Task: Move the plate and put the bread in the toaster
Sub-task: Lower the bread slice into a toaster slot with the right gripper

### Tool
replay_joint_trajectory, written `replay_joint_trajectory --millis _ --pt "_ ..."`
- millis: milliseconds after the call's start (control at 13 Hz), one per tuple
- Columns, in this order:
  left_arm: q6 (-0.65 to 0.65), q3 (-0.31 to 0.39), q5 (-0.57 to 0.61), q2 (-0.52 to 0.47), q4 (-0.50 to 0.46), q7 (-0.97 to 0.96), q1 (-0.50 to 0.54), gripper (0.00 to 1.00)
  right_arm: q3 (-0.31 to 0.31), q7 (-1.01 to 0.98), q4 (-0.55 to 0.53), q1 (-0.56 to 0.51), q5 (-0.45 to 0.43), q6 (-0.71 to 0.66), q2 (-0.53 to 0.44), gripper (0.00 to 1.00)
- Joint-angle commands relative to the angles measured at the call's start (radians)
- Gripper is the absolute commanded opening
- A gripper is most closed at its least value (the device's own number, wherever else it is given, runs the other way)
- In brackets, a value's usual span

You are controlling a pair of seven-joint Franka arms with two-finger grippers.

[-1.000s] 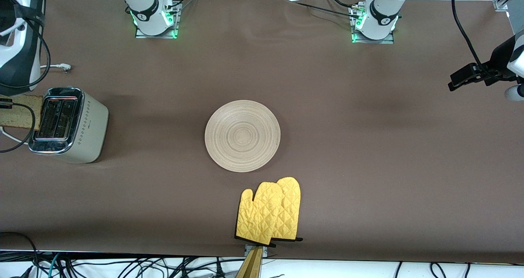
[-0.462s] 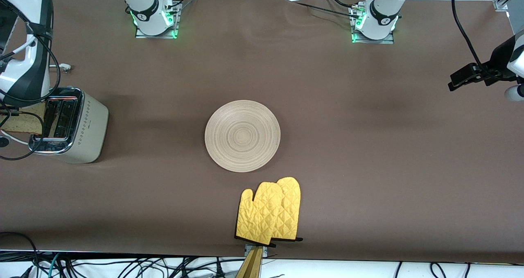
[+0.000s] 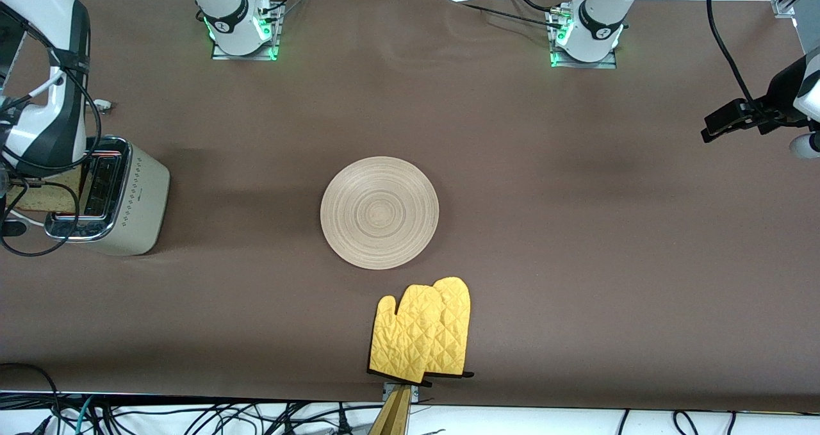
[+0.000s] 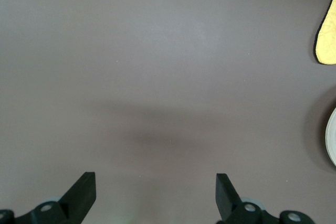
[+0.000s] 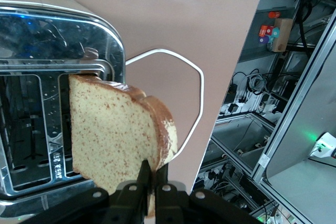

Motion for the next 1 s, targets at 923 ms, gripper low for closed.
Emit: replay_joint_trajectory --millis 923 --pt "-0.017 -0.001 0.014 0.012 0.03 0.021 0.004 1.0 0.009 0.205 -0.051 0.043 0.009 0.009 0.014 0.0"
